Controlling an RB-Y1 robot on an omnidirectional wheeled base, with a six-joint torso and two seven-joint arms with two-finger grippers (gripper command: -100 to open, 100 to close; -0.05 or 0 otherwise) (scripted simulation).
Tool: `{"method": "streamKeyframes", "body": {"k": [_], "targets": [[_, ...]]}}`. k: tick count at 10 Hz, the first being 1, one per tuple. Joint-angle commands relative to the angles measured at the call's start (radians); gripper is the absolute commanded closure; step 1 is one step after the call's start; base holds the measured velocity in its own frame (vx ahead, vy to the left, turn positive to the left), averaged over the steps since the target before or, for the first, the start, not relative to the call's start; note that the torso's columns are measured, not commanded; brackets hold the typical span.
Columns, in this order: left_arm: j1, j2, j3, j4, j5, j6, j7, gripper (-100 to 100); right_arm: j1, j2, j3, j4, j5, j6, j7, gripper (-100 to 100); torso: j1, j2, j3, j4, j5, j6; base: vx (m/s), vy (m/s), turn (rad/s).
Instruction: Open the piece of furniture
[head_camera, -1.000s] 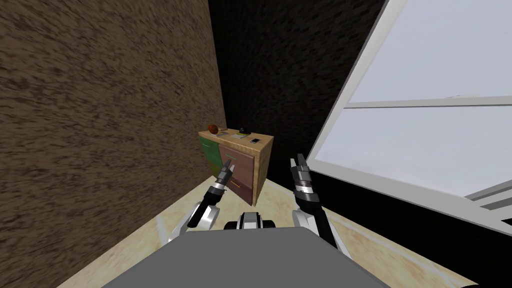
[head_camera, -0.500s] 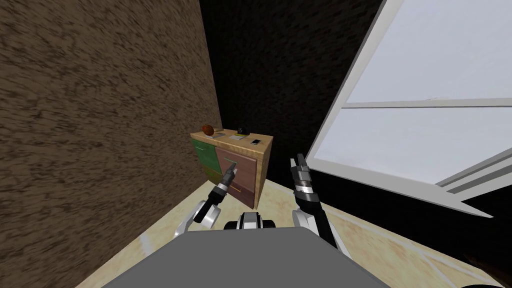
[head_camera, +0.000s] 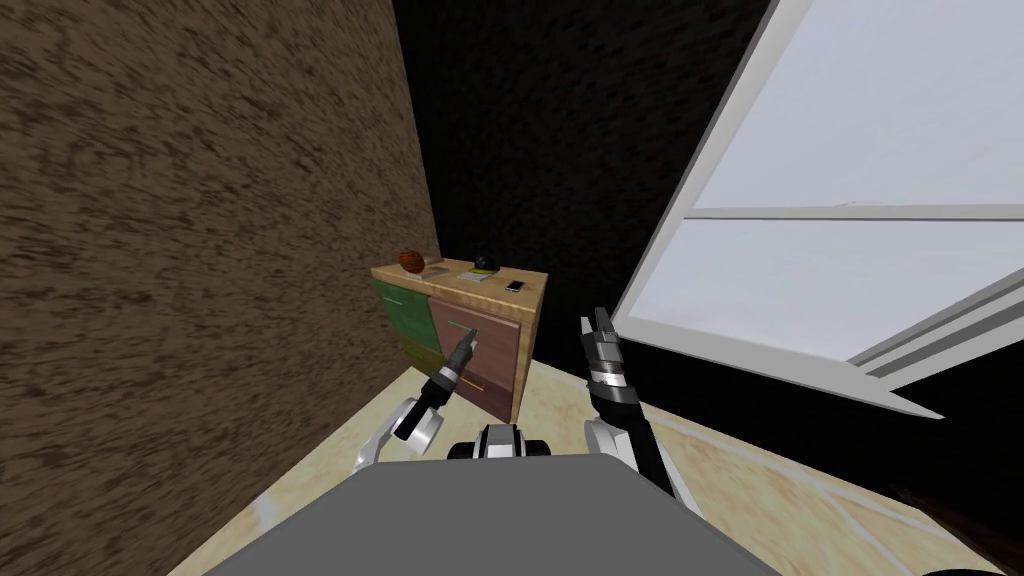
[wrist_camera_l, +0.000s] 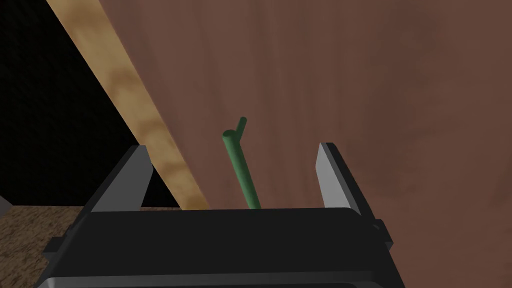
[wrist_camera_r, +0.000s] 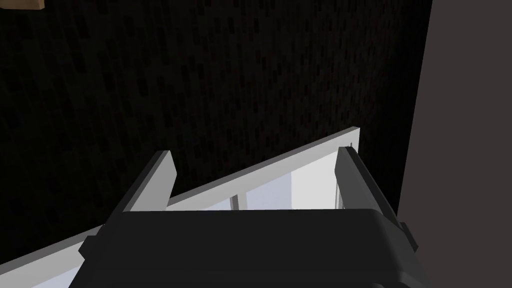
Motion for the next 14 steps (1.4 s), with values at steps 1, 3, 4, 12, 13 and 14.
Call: {"method": "streamKeyframes", "body": {"k": [1, 3, 4, 12, 13, 14], "targets": [[-0.001, 0.000, 0.000, -0.002, 0.000, 0.004, 0.001, 100, 0.000, 0.000, 0.000, 0.000, 0.000, 0.000, 0.000, 0, 0.003, 0.001, 0.000, 0.000, 0.001, 0.000, 0.007, -0.002, 0.001], [0.015, 0.013, -0.007, -0.026, 0.001, 0.005, 0.007, 100, 0.000, 0.000, 0.000, 0.000, 0.000, 0.000, 0.000, 0, 0.010, 0.007, 0.004, 0.001, 0.003, 0.000, -0.122, 0.080, 0.051], [0.021, 0.018, -0.010, -0.036, 0.001, 0.006, 0.009, 100, 0.000, 0.000, 0.000, 0.000, 0.000, 0.000, 0.000, 0, 0.010, 0.007, 0.004, 0.002, 0.003, 0.000, -0.165, 0.062, 0.027], [-0.003, 0.023, -0.002, -0.055, 0.002, 0.056, 0.012, -100, 0.000, 0.000, 0.000, 0.000, 0.000, 0.000, 0.000, 0, 0.007, 0.006, 0.003, 0.001, 0.002, 0.000, 0.053, -0.021, -0.015], [-0.004, 0.027, -0.001, -0.067, 0.002, 0.068, 0.015, -100, 0.000, 0.000, 0.000, 0.000, 0.000, 0.000, 0.000, 0, 0.006, 0.005, 0.003, 0.002, 0.002, 0.000, 0.108, -0.055, -0.001], [-0.004, 0.023, -0.002, -0.058, 0.001, 0.058, 0.012, -100, 0.000, 0.000, 0.000, 0.000, 0.000, 0.000, 0.000, 0, 0.005, 0.002, 0.001, 0.000, 0.001, 0.000, 0.046, -0.021, 0.002]]}}
